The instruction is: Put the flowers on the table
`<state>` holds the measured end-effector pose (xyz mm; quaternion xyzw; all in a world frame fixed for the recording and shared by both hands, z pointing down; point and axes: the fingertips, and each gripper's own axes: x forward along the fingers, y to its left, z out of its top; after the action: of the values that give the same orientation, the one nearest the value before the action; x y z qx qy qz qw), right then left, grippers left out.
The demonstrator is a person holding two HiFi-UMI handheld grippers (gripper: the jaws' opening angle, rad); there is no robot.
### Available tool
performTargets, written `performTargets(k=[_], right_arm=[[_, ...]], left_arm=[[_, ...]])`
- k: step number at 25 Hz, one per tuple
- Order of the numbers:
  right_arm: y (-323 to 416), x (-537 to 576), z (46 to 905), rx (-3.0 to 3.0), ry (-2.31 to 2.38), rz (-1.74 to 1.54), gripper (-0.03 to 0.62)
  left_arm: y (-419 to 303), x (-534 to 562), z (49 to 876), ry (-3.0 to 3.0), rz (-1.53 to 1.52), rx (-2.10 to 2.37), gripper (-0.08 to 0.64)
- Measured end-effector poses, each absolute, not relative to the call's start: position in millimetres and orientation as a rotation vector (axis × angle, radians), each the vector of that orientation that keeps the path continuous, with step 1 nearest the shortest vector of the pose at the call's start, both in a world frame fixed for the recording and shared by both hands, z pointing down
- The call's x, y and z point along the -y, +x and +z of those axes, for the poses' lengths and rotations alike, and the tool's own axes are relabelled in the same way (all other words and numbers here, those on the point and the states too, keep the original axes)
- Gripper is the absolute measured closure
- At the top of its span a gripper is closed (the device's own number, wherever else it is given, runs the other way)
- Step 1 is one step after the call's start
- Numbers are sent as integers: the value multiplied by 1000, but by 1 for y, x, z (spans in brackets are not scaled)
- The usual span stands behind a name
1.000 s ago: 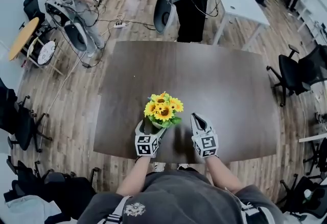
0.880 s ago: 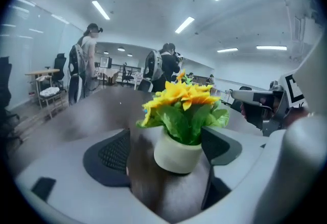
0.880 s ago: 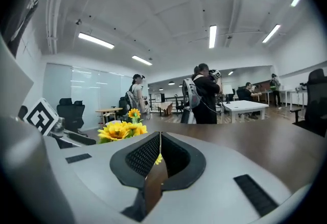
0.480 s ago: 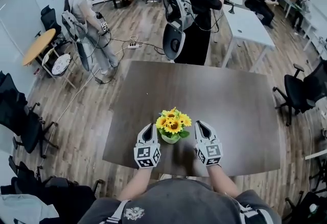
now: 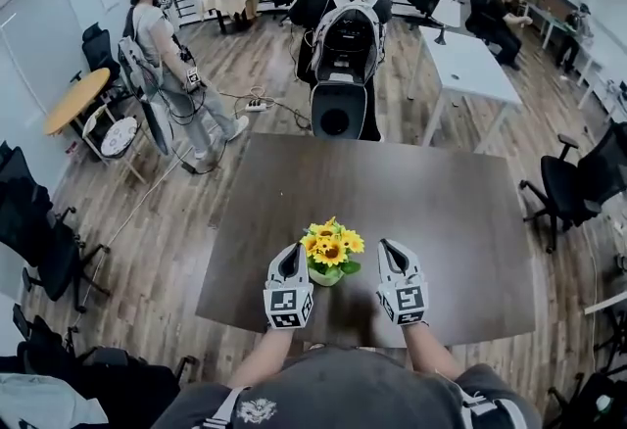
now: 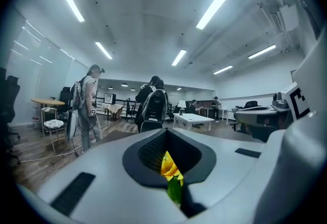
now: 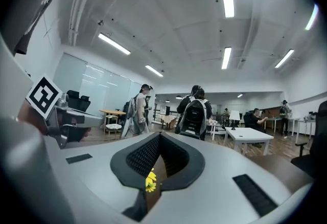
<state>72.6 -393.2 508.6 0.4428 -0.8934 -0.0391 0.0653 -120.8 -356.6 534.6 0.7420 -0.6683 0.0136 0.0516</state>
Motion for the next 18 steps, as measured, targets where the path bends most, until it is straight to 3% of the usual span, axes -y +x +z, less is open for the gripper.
performTargets(k=[18], right_arm=[[41, 394, 498, 2746, 1325, -172, 569]], left_arm=[[-118, 348, 506, 2346, -21, 2005, 552]])
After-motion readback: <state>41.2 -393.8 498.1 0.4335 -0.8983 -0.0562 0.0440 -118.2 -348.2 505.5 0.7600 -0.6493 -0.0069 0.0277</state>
